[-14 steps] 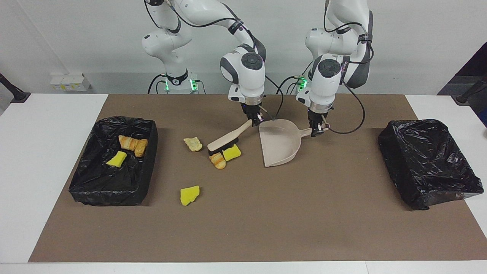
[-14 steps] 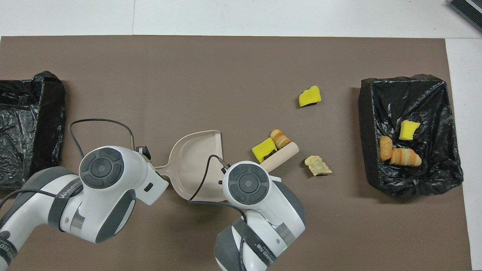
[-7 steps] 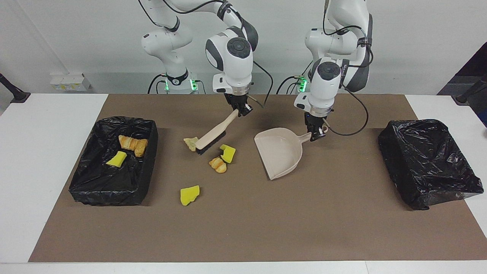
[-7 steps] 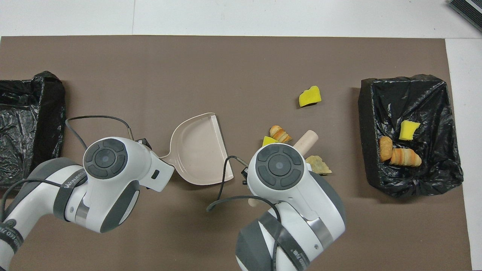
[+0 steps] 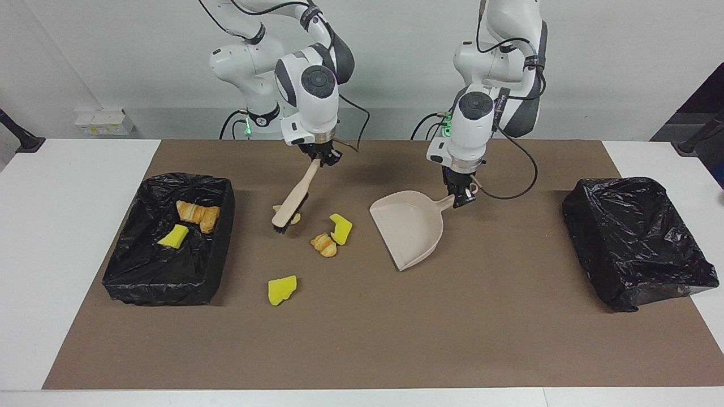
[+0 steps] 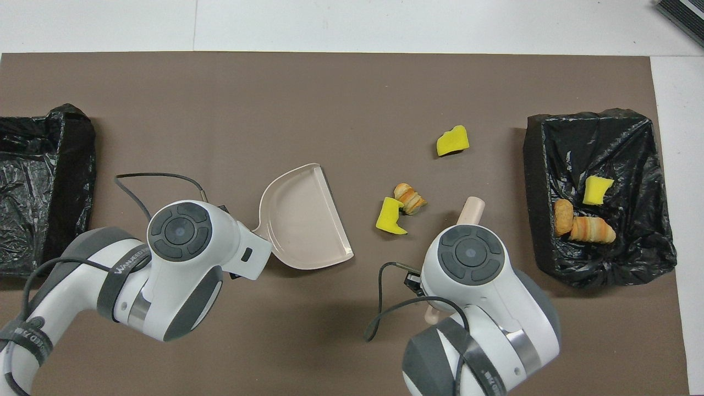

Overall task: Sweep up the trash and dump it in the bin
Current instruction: 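Sweep the trash pieces into the dustpan with the right gripper's brush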

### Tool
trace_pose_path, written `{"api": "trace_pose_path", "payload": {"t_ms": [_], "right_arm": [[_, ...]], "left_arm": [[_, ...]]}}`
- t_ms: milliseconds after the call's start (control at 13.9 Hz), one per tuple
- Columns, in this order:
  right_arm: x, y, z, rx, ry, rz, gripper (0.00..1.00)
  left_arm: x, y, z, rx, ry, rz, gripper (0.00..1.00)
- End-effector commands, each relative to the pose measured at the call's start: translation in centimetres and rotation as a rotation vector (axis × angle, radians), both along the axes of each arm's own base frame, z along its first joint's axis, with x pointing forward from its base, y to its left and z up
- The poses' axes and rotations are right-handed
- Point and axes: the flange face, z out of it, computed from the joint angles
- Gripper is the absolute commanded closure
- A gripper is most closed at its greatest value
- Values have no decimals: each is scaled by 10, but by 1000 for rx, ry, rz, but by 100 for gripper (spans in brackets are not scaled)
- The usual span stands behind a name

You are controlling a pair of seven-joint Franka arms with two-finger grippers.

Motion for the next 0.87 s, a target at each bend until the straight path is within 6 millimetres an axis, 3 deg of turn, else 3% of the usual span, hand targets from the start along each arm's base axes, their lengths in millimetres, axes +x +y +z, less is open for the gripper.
{"api": "trace_pose_path", "payload": {"t_ms": [0,144,433,577,794], "right_arm": [[-10,-17,6,-82,-36,85,100],[-14,-31,2,-108,-21,71,100],[-55,-61,-24,-90,-11,140,100],[-50,-76,-26,-74,1,174,100],[-42,-72,-28,-16,-21,243,100]], "left_arm": [[0,-6,-10,18,17,3,100],[4,-5,-19,22,29,4,100],[3,-8,-19,8,41,18,100],[2,-9,-19,12,46,16,100],[0,-11,-18,13,46,18,100]]}}
